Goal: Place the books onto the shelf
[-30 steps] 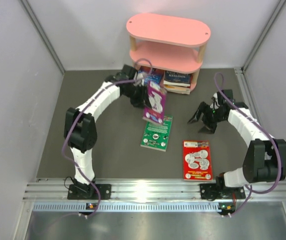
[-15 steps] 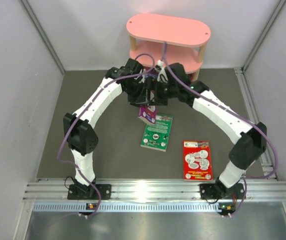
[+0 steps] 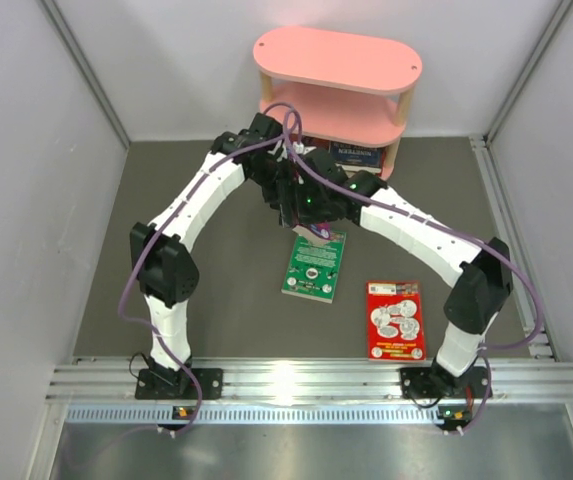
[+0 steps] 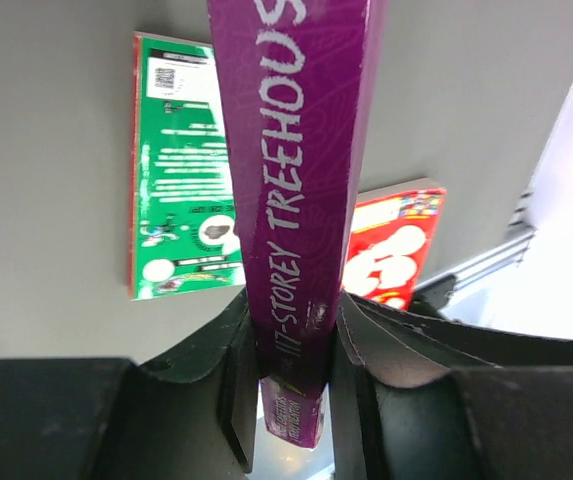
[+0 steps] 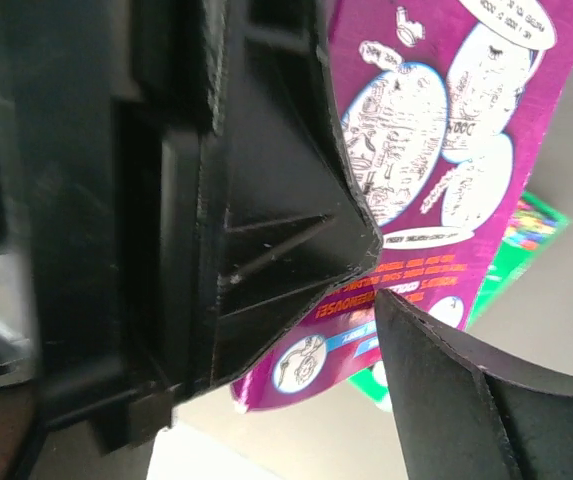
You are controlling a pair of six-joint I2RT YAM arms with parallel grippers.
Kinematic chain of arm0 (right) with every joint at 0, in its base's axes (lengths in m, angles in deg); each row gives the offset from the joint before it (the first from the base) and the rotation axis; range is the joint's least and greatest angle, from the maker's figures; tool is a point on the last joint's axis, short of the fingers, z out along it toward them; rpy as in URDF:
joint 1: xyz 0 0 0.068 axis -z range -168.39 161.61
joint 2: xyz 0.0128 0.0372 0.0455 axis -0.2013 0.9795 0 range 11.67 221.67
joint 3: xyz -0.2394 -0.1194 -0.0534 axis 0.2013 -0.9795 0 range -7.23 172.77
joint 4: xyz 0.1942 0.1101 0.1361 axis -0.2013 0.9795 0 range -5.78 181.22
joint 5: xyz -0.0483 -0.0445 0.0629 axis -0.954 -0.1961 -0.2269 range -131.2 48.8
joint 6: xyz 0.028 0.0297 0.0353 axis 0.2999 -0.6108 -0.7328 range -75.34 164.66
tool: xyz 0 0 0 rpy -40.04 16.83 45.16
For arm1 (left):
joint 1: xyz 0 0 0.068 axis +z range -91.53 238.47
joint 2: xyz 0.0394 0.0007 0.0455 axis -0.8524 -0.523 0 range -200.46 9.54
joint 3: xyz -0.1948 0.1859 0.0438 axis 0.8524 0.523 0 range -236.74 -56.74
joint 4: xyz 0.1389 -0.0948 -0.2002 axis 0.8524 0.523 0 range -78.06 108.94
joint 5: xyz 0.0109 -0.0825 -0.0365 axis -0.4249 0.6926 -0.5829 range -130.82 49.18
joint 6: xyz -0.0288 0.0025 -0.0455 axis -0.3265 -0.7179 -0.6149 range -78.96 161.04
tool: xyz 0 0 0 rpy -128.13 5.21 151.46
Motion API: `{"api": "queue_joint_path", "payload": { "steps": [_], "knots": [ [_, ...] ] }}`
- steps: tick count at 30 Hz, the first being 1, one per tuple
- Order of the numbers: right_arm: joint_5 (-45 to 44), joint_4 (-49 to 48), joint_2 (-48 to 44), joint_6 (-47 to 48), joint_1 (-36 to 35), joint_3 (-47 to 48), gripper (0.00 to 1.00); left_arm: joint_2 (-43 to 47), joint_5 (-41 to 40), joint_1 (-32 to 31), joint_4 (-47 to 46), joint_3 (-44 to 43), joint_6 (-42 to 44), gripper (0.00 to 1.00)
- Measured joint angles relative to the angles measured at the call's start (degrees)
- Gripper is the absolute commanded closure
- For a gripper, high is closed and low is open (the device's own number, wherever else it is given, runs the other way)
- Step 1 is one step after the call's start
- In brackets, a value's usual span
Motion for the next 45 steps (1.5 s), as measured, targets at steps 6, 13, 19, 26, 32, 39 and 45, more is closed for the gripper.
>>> {"api": "queue_joint_path", "payload": {
  "steps": [6,13,19,26,32,39,45],
  "knots": [
    [-8.8,2.6,1.6,2.9,-2.3,2.2,0.31,0.0,2.4,0.5,-1.6,0.0,-4.2,1.00],
    [-16.5,4.4,2.3,7.0,-3.7,2.7,0.74,0.0,5.6,1.3,-5.5,2.2,-10.4,1.00],
    [-20.5,6.6,2.4,8.9,-3.8,2.3,1.00,0.8,8.8,1.1,-13.1,8.0,-16.9,0.99],
    [-20.6,6.7,1.9,9.9,-4.2,1.0,1.00,4.1,10.3,2.0,-18.9,15.3,-20.4,0.56],
    [-13.1,5.1,-1.9,7.8,-2.9,-1.8,1.00,13.6,11.7,8.1,-18.7,17.8,-18.1,0.01],
    [13.8,-8.6,-7.9,-1.7,8.2,-14.5,1.00,33.4,1.4,17.1,-17.1,21.5,-13.0,0.01],
    [29.0,-26.1,-3.7,-14.6,16.6,-17.3,1.00,44.7,-4.9,17.0,-13.6,27.6,-10.3,0.01]
  ]
}}
